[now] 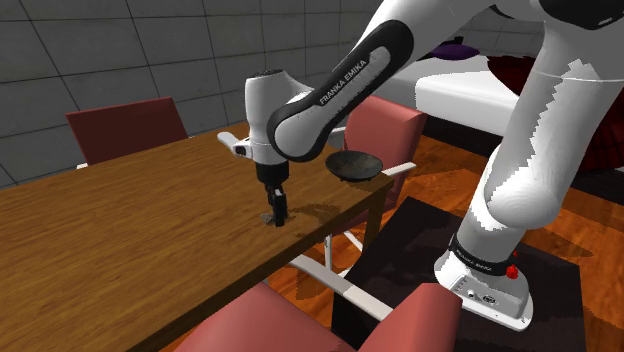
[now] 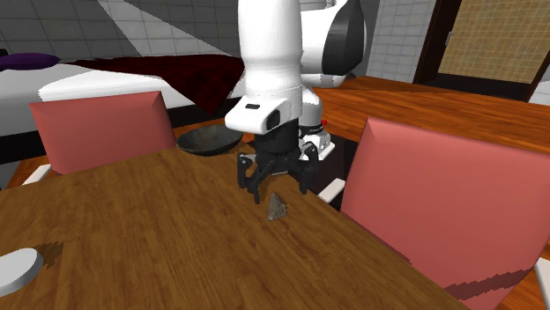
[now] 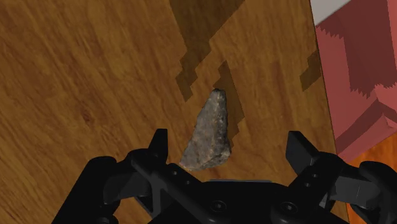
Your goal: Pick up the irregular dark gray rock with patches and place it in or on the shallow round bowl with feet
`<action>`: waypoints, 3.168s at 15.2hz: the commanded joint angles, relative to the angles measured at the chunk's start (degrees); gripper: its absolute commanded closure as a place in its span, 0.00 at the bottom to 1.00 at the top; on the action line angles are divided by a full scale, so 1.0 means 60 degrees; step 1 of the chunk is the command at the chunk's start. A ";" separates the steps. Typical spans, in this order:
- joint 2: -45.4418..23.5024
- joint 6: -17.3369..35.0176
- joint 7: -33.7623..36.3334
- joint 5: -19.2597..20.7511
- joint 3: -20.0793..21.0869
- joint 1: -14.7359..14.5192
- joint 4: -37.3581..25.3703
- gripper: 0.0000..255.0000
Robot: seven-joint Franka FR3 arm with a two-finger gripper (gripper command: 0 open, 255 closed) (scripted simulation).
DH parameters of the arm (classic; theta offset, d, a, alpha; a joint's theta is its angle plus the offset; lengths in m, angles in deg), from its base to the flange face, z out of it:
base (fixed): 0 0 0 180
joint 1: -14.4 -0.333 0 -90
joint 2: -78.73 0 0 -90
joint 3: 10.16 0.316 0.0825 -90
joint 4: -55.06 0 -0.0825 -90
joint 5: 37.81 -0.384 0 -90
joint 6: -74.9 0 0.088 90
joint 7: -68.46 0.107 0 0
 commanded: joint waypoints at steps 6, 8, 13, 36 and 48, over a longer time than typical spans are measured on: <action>-0.0349 0.0500 0.0075 0.0184 0.0002 -0.0027 0.0147 0.00; -0.0349 0.0500 0.0075 0.0184 0.0002 -0.0027 0.0147 0.00; -0.0330 0.0497 0.0062 0.0171 0.0001 -0.0023 0.0163 1.00; 0.1056 -0.1616 -0.0307 -0.0451 -0.0054 0.0013 -0.0661 1.00; 0.2443 -0.2668 -0.1449 -0.0882 -0.0717 0.0311 -0.0300 1.00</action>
